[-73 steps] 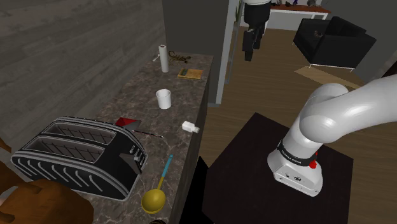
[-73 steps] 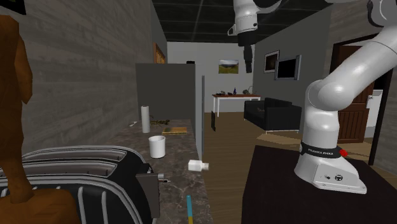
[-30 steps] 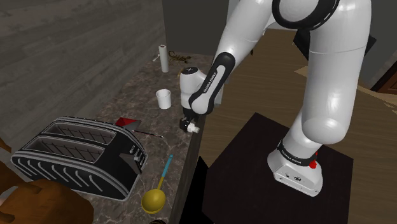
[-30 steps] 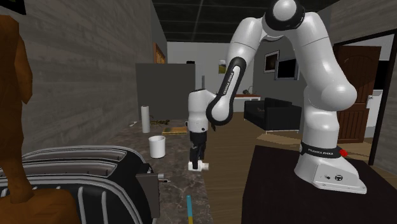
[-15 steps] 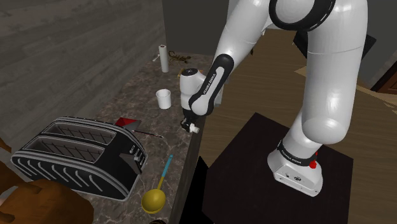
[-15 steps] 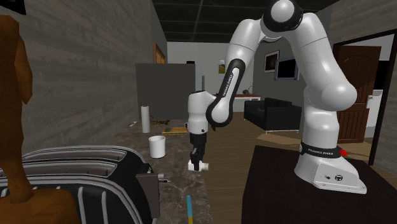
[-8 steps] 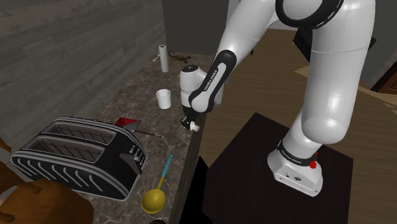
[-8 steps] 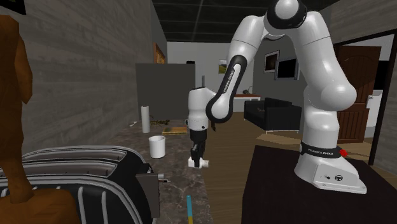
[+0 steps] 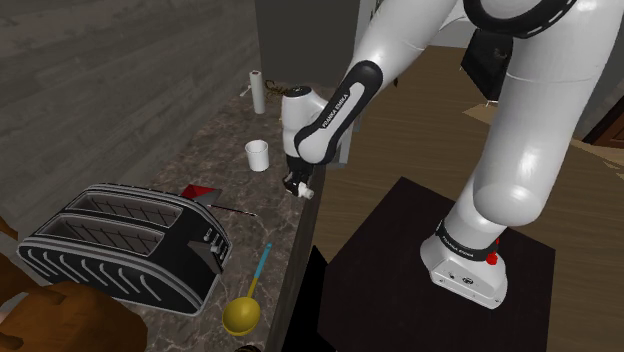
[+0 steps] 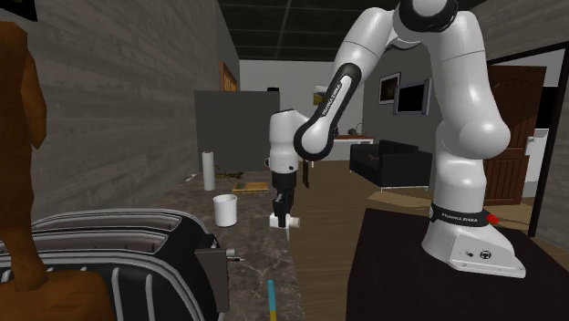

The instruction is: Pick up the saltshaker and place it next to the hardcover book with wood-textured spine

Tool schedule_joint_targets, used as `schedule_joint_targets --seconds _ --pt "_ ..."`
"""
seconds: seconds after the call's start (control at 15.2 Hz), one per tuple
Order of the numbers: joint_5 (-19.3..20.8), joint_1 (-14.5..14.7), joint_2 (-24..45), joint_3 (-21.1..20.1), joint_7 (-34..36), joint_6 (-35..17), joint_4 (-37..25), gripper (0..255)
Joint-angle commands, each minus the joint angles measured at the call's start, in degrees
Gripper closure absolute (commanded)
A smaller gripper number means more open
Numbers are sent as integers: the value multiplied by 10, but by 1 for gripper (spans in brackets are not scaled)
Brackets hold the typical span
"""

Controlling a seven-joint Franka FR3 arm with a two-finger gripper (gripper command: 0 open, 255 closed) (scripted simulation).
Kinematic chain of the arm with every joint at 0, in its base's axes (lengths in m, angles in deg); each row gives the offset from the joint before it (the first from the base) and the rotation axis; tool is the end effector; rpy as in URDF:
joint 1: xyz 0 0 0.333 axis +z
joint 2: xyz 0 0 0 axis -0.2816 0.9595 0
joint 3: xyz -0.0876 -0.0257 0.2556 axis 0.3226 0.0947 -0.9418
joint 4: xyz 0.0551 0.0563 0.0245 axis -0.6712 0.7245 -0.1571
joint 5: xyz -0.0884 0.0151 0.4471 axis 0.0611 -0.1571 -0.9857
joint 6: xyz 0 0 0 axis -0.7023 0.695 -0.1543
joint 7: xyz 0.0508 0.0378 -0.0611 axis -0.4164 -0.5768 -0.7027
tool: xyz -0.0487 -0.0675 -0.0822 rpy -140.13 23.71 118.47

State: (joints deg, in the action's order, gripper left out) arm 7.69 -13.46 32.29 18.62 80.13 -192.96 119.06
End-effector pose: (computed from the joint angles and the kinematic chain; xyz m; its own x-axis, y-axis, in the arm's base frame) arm 0.4928 0.1144 0.1025 0.9969 0.0790 -0.0039 0.0790 -0.9968 0.0079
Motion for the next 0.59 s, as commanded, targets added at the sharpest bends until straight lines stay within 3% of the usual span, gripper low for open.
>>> schedule_joint_targets --seconds 0.0,0.53 --pt "-6 -2 -14 -3 -5 14 0 255" --pt "-28 -6 -72 -10 -21 74 -4 255"
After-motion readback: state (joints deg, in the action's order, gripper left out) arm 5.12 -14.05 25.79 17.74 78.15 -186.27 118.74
